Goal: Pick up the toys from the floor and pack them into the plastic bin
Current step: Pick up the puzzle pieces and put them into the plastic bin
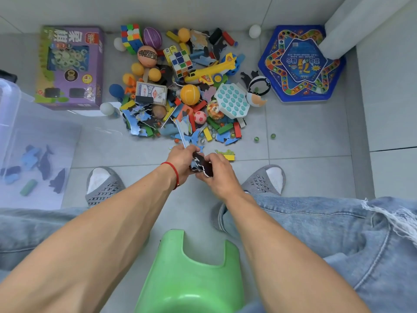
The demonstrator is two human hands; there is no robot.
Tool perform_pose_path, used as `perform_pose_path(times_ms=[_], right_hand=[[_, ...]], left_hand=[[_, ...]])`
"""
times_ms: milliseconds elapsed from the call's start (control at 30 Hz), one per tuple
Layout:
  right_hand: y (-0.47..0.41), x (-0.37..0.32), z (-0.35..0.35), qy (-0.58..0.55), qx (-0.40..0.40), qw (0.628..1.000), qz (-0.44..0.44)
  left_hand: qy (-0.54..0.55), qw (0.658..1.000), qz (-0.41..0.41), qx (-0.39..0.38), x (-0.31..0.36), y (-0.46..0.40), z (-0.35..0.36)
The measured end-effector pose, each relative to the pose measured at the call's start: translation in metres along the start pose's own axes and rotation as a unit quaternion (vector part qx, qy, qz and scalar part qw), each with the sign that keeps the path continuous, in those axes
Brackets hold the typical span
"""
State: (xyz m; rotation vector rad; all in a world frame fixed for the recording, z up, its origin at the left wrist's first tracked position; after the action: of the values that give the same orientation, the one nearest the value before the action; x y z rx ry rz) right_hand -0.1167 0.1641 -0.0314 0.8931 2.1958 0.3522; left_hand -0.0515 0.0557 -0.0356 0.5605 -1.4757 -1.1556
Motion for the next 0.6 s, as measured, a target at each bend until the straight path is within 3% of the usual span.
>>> perform_pose_path(times_ms=[100,200,367,600], right_hand=[[-0.005,0.004,-0.003,0.053,-0.001,0.998,-0.018],[-0.006,0.013,-0.009,0.088,0.037,0.995,-0.025],[-0.024,0.043,-0.017,0.209,0.091,0.974,-0.009],[-0.042,0.066,-0.006,0.310,0.041,0.950,0.011]], left_hand=[[0.043,0.999,0.004,-0.008,-0.007,-0.003,0.001],[0.075,0.996,0.033,0.035,-0.011,-0.007,-0.005],[0.082,0.996,0.012,0.031,-0.020,-0.010,-0.020],[-0.072,0.997,0.001,0.040,-0.013,-0.002,-0.039]])
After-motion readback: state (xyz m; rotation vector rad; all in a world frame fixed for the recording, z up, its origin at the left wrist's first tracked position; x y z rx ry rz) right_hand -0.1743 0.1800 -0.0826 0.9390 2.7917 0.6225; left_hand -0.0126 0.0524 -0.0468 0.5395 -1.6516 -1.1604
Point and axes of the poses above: each hand's wrist, its own y-axis away from the middle knuckle, its own z-axis out of the palm, x = y × z, the point moved 4 cm from there along -y, towards the middle knuckle, and after that the axes turned 13 degrees about y, right-handed, at the moved point
